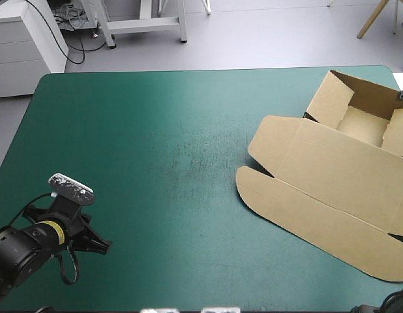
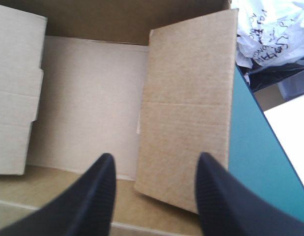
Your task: Fold the box
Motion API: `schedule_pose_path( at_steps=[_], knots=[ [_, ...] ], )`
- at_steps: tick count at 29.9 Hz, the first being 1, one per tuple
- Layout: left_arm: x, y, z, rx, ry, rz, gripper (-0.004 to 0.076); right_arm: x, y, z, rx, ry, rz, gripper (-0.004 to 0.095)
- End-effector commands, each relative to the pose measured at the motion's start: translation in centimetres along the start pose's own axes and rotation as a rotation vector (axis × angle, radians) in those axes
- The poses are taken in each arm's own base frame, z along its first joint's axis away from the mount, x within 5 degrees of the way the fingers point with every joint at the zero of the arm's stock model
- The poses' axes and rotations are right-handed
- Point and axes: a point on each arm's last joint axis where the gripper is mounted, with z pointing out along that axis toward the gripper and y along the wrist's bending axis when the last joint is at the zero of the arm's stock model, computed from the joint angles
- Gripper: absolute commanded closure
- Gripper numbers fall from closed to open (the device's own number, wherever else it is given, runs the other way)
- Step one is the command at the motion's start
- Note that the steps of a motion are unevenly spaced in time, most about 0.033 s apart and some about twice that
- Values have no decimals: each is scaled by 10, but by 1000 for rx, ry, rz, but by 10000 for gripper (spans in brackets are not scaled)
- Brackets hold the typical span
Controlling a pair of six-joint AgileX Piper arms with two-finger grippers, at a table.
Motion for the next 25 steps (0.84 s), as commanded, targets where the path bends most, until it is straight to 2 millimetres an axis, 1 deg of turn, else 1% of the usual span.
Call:
schedule_pose_path(
  at_steps=[1, 2, 3, 6, 10, 13, 15, 19, 21, 22, 25],
  knots=[
    [-11, 0, -7, 11, -104, -6, 734, -3, 16, -61, -61, -143, -23, 872],
    [-12, -1, -6, 15, -117, -4, 734, -1, 20, -67, -69, -148, -34, 925],
    [-12, -1, -5, 19, -127, -3, 734, 2, 27, -77, -82, -157, -51, 906],
    [-11, -3, 0, 19, -140, 7, 734, 10, 49, -98, -118, -172, -120, 908],
    [-8, -4, 6, 22, -137, 20, 734, 25, 85, -124, -183, -183, -270, 908],
    [-6, -5, 8, 23, -132, 23, 734, 40, 110, -138, -237, -197, -377, 908],
    [-6, -5, 9, 23, -131, 25, 734, 55, 124, -143, -281, -183, -432, 908],
    [0, -4, 7, 26, -151, 30, 734, 89, 143, -147, -351, -149, -509, 908],
    [6, -4, 5, 31, -168, 32, 734, 109, 147, -146, -380, -149, -535, 908],
    [8, -3, 4, 32, -179, 33, 734, 118, 147, -148, -391, -159, -540, 908],
    [20, -1, 0, 35, -210, 29, 734, 151, 143, -142, -414, -157, -559, 908]
  ],
)
